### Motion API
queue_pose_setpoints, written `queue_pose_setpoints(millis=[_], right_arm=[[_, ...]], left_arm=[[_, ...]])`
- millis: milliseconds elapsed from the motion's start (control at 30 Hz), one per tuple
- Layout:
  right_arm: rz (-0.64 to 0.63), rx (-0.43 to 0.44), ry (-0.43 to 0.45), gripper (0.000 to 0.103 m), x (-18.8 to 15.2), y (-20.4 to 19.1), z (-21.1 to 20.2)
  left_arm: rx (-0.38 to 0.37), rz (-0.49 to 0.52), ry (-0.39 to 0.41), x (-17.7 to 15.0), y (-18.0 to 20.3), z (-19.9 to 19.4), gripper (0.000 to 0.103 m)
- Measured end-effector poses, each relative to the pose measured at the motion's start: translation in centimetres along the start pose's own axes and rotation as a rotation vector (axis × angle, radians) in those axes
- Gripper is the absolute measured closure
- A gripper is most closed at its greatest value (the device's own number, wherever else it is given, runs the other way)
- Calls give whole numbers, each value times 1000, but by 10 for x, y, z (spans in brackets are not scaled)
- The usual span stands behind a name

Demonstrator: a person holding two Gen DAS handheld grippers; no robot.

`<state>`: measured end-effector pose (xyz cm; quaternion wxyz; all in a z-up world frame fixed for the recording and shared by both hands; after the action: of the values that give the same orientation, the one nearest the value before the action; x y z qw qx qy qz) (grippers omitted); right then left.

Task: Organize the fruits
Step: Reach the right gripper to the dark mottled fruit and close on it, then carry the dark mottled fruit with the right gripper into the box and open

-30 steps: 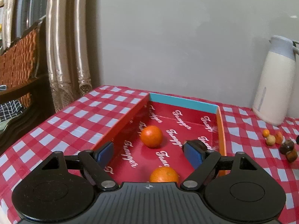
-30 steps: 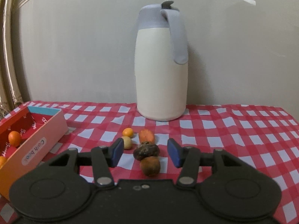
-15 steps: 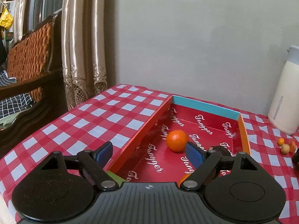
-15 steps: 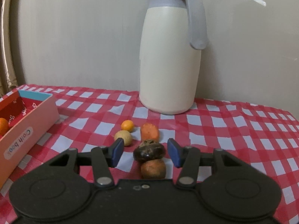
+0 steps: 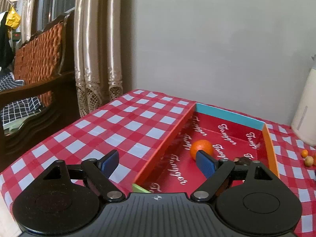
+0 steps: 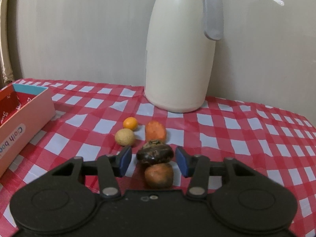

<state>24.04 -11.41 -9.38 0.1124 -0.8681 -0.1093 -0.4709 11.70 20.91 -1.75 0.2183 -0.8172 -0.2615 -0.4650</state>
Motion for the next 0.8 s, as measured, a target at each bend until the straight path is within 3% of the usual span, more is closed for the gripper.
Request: queue_pose_setpoints(millis=[500,800], right_arm=[[-17,-4,34,62,3,-6,-17],[-23,69,93,62,10,-44,-49]], left_arm=[[5,-14,-12,1,-8,3,18],[20,-6,-8,1,-18,-1,18]])
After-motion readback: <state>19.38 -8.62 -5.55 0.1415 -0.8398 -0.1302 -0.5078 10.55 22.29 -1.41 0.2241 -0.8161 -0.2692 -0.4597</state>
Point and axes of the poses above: each gripper's, at about its wrist camera, not at the fingertips, and z roughly the way its jaws point, y to its right, x to its top, the point moved 6 cm from there along z, roughly the way its jaws point, and after that the axes turned 14 degrees about x, right-handed, at the moved point
